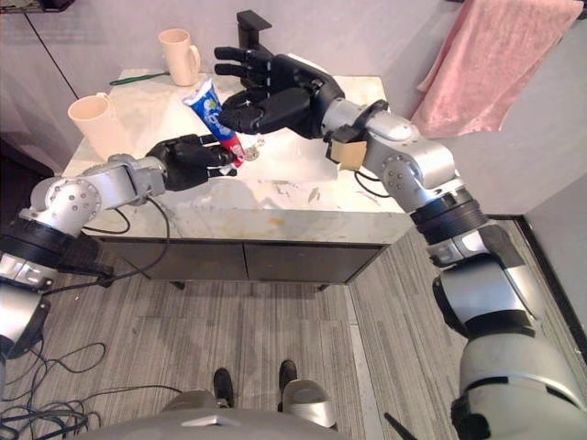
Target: Organize the bathroom.
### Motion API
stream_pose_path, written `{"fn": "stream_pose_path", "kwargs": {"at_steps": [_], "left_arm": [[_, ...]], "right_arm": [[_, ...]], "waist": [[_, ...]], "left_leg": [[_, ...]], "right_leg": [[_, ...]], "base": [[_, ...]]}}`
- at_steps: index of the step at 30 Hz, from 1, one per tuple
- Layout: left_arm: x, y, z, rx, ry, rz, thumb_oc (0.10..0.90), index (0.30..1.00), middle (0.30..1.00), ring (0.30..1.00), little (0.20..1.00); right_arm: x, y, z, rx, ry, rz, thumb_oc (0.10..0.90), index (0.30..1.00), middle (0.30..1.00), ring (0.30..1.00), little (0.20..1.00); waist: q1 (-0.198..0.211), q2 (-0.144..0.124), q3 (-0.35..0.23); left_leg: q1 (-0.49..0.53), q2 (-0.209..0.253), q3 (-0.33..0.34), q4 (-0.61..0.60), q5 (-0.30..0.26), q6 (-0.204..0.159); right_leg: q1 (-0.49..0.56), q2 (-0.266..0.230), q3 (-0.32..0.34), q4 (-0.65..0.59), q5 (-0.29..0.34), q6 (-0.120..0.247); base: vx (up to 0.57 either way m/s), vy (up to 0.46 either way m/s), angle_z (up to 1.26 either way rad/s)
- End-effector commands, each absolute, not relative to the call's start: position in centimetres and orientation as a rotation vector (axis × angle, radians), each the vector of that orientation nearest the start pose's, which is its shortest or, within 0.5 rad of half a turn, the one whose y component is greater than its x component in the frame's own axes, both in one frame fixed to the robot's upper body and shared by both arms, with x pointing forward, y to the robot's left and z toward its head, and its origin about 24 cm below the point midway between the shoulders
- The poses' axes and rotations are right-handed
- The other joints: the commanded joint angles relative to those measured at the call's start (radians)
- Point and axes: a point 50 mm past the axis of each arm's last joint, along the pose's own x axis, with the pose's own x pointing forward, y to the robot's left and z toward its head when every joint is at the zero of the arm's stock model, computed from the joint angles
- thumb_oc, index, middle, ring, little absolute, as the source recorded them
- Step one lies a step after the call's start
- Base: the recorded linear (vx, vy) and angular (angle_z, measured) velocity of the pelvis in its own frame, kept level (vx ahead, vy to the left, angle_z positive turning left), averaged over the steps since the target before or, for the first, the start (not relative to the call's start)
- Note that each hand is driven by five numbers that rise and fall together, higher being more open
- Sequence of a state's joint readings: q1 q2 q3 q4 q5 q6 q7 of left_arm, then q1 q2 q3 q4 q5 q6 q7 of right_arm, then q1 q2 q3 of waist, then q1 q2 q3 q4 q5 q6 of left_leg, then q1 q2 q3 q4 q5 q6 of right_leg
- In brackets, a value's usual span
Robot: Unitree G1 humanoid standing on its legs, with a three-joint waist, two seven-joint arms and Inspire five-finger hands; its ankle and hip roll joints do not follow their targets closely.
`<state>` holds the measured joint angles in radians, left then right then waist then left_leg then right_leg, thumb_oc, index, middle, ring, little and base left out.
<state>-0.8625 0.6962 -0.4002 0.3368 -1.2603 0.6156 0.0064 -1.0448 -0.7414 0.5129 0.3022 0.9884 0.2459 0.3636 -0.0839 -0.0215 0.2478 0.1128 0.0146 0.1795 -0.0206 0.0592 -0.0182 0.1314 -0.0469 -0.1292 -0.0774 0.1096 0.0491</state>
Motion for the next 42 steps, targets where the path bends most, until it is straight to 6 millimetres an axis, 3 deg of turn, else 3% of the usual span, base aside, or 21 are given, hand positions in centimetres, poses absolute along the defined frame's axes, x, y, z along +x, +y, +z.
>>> {"fn": "stream_pose_path", "kwargs": {"at_steps": [1, 14, 20, 26, 32, 42], "left_arm": [[36.4, 12.5, 22.1, -0.375, 0.21, -0.644, 0.4, 0.3, 0.3, 0.3, 0.3], [36.5, 11.5, 21.3, -0.349, 0.263, -0.655, 0.4, 0.3, 0.3, 0.3, 0.3], [36.5, 11.8, 21.4, -0.329, 0.264, -0.634, 0.4, 0.3, 0.3, 0.3, 0.3], [36.4, 14.2, 21.8, -0.309, 0.261, -0.579, 0.4, 0.3, 0.3, 0.3, 0.3], [36.3, 15.8, 22.3, -0.301, 0.247, -0.555, 0.4, 0.3, 0.3, 0.3, 0.3], [36.4, 15.8, 23.0, -0.301, 0.218, -0.551, 0.4, 0.3, 0.3, 0.3, 0.3]], "right_arm": [[35.7, -11.8, 30.9, -0.076, -0.357, 0.833, 0.8, 0.9, 0.9, 0.9, 0.9], [36.1, -11.7, 31.0, -0.104, -0.386, 0.823, 0.8, 0.9, 0.9, 0.9, 0.9], [36.0, -12.6, 32.1, -0.154, -0.457, 0.766, 0.8, 0.9, 0.9, 0.9, 0.9], [35.8, -14.6, 33.9, -0.265, -0.498, 0.731, 0.8, 0.9, 0.9, 0.9, 0.9], [35.5, -15.2, 34.6, -0.325, -0.475, 0.75, 0.8, 0.9, 0.9, 0.9, 0.9], [35.8, -14.8, 31.5, -0.299, -0.315, 0.835, 0.8, 0.9, 0.9, 0.9, 0.9]], "waist": [[0.026, -0.007, -0.153], [0.026, -0.009, -0.153], [0.027, -0.009, -0.156], [0.034, -0.01, -0.176], [0.039, -0.011, -0.187], [0.036, -0.021, -0.192]], "left_leg": [[-0.021, 0.102, -0.021, 0.137, -0.066, -0.044], [-0.018, 0.1, -0.022, 0.138, -0.066, -0.042], [-0.017, 0.098, -0.022, 0.136, -0.072, -0.041], [-0.014, 0.102, -0.024, 0.121, -0.074, -0.041], [-0.019, 0.108, -0.022, 0.127, -0.074, -0.043], [-0.023, 0.114, -0.015, 0.136, -0.069, -0.045]], "right_leg": [[-0.037, 0.012, 0.079, 0.015, -0.092, 0.025], [-0.034, 0.011, 0.081, 0.013, -0.088, 0.027], [-0.032, 0.008, 0.08, 0.009, -0.087, 0.03], [-0.035, 0.01, 0.082, 0.01, -0.09, 0.031], [-0.04, 0.01, 0.081, 0.021, -0.099, 0.03], [-0.04, 0.014, 0.081, 0.026, -0.103, 0.026]], "base": [[0.0, 0.0, 0.0], [0.0, 0.0, 0.0], [0.01, -0.001, 0.0], [0.05, -0.005, 0.0], [0.03, -0.005, 0.0], [0.0, 0.0, 0.0]]}}
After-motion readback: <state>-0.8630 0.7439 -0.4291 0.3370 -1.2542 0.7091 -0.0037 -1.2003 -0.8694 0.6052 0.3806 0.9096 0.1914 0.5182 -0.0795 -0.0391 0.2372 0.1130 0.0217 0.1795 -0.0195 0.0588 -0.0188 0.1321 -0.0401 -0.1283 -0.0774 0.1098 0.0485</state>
